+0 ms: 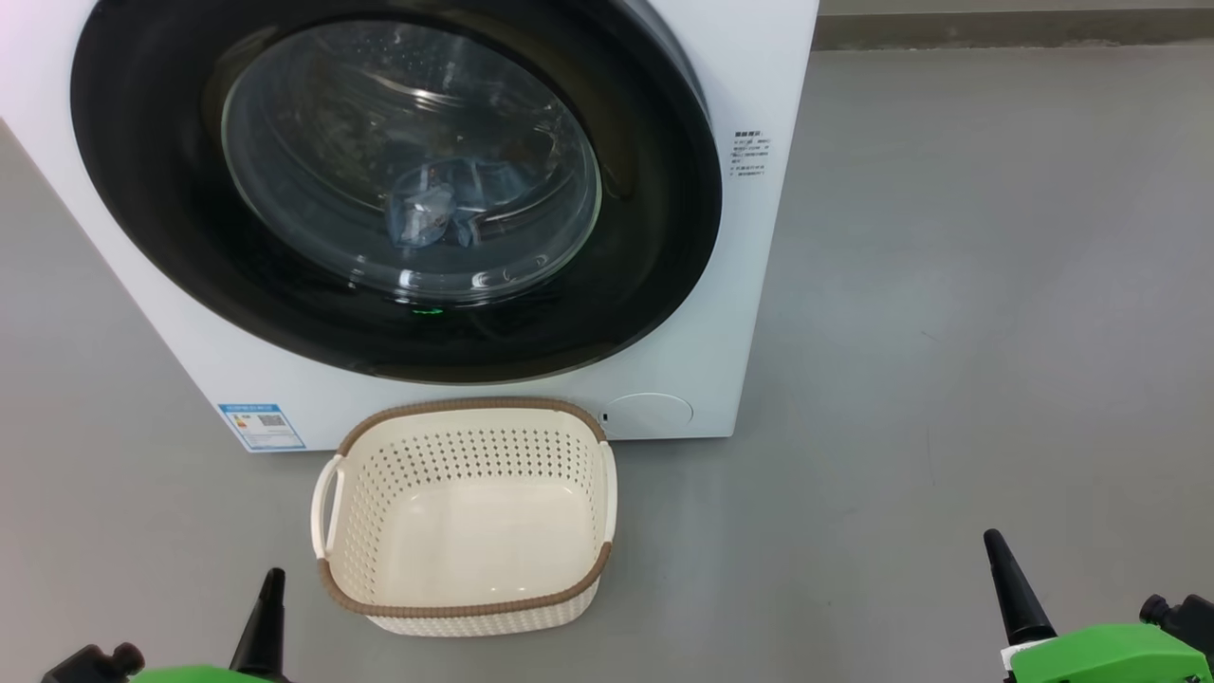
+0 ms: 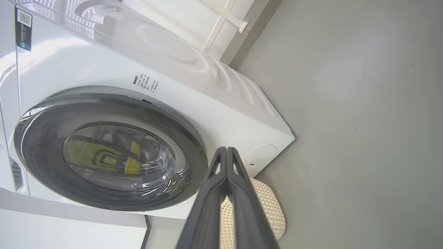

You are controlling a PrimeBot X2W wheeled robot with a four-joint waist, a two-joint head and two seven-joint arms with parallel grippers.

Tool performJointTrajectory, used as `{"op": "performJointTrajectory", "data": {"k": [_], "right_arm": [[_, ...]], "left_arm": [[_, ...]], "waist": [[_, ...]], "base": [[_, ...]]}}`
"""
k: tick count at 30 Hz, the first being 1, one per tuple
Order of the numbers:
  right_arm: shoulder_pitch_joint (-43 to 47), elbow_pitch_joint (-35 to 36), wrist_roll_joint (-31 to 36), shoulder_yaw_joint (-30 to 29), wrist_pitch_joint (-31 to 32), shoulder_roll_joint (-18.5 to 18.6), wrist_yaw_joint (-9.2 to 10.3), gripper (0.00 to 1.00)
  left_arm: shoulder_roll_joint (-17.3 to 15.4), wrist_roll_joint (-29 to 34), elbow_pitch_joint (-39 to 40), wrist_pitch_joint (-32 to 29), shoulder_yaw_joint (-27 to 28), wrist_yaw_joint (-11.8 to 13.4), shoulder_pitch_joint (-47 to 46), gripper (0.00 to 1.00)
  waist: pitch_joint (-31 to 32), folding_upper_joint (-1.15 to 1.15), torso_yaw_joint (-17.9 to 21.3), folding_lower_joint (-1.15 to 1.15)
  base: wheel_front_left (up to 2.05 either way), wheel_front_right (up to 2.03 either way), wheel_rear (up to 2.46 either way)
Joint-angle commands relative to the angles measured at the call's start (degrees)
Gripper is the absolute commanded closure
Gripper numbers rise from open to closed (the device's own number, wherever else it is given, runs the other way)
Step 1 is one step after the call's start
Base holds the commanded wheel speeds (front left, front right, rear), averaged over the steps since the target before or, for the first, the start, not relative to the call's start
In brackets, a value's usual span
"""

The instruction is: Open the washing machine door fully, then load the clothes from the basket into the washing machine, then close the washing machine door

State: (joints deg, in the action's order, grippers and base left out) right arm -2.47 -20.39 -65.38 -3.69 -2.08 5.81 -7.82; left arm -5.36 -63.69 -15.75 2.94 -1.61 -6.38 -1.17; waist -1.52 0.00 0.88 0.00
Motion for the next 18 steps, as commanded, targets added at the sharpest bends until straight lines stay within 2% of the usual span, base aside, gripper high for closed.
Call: {"op": "performJointTrajectory", "data": {"k": [1,18], "right_arm": [[-2.5,1.7,-1.8,0.4,0.3,0.4,0.2,1.0],[-3.2,3.1,-9.9,-0.7,3.0,-0.7,0.24,1.0]], "left_arm": [[-0.6,-1.6,1.7,-0.4,1.7,0.0,-2.6,1.0],[0.1,-10.7,2.3,-3.0,3.4,0.3,-3.4,1.0]], "waist": [[0.0,0.0,0.0,0.0],[0.5,0.0,-0.3,0.0]], "base": [[0.0,0.0,0.0],[0.0,0.0,0.0]]}}
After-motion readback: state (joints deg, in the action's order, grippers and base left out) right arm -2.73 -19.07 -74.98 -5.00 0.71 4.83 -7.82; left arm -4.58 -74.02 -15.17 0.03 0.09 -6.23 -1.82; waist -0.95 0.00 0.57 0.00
